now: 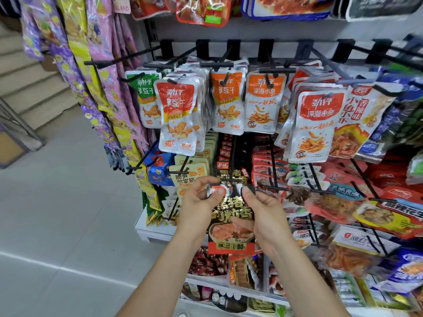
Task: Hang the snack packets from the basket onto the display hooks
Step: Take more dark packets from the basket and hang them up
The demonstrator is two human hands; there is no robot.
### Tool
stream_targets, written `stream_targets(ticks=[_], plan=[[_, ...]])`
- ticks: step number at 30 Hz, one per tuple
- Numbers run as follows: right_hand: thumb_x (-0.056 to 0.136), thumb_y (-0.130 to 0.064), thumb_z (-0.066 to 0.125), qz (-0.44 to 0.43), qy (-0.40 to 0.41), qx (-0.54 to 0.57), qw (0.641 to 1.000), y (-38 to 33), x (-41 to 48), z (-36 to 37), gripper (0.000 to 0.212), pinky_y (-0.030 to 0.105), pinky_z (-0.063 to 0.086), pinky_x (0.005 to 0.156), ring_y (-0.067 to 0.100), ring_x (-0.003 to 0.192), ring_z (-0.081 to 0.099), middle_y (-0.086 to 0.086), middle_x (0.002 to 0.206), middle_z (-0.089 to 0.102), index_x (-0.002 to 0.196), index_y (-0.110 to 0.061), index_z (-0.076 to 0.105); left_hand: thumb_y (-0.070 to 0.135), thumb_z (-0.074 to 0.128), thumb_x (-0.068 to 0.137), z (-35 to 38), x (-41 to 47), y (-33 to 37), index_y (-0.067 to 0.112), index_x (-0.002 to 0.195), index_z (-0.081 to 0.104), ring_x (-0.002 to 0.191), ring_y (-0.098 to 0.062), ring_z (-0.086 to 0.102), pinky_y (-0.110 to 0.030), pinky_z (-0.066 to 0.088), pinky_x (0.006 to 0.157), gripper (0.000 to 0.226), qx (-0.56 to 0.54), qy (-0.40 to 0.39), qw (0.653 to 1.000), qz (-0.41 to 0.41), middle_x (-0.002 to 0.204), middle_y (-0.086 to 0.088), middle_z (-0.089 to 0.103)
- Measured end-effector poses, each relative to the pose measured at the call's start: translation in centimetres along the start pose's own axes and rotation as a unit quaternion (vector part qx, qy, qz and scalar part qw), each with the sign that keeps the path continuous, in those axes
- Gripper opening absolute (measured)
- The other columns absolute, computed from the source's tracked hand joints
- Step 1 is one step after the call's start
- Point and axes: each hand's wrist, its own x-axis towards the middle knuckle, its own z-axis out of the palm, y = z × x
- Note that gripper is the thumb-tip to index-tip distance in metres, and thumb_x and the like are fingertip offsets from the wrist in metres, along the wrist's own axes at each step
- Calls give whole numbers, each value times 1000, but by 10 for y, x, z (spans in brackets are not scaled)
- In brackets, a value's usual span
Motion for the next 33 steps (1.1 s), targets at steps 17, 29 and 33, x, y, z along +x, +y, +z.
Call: stream_targets(ticks=[17,29,33], plan=[[94,-10,60,-84,107,-36,990,10,22,16,21,34,61,60,2,58,66,-1,79,64,79,-24,57,1,63,86,8,26,11,34,87,68,98,-3,60,-11,43,86,33,264,8,958,112,97,17,65],[94,-19,62,-106,139,-124,977,13,25,15,18,29,56,53,4,53,63,10,83,68,106,-6,63,12,82,73,9,35,-5,9,89,77,91,-21,58,-21,41,81,16,428,59,855,286,92,0,65],[97,-20,56,-64,108,-101,987,14,24,12,12,42,61,73,8,75,68,5,93,68,107,-16,64,19,82,74,7,36,-15,11,90,77,87,-21,55,-25,42,75,19,492,82,797,342,89,0,65]])
